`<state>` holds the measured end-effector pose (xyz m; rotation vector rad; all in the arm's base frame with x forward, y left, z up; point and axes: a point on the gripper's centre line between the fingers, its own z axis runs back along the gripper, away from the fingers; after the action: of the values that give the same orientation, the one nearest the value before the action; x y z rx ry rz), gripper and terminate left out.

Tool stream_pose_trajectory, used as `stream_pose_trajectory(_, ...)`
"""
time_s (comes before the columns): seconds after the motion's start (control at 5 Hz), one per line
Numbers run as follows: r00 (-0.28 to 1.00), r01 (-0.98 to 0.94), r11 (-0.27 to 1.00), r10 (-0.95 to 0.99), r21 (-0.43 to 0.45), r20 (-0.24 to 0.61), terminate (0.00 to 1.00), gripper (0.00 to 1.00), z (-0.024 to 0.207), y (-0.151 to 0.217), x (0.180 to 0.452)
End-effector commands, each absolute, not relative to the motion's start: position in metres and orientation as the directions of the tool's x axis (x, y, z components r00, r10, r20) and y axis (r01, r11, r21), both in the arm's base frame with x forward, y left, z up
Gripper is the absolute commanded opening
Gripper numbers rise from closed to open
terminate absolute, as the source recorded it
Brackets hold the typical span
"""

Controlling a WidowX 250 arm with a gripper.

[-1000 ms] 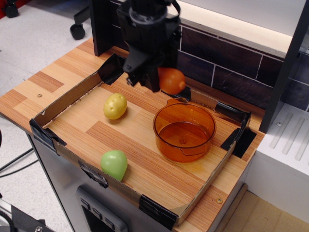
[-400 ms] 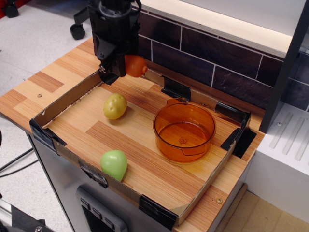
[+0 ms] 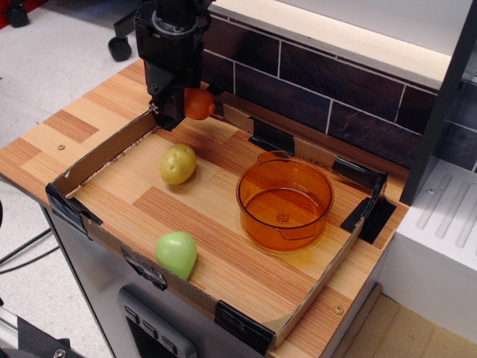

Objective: Take carrot out of pot

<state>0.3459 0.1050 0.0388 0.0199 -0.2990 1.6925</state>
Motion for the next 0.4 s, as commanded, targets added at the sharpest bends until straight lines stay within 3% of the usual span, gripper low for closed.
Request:
stream_pose_trajectory(0.0,-0.138,-0.976,-0.092,0.962,-0.198,0.236,0.0,0.0,0.0373,0.1152,0.3476)
stream_pose_trajectory(0.2,-0.142,-0.977,-0.097,0.961,-0.19,0.237,0.0,0.0,0.0333,0.1152,0.3479)
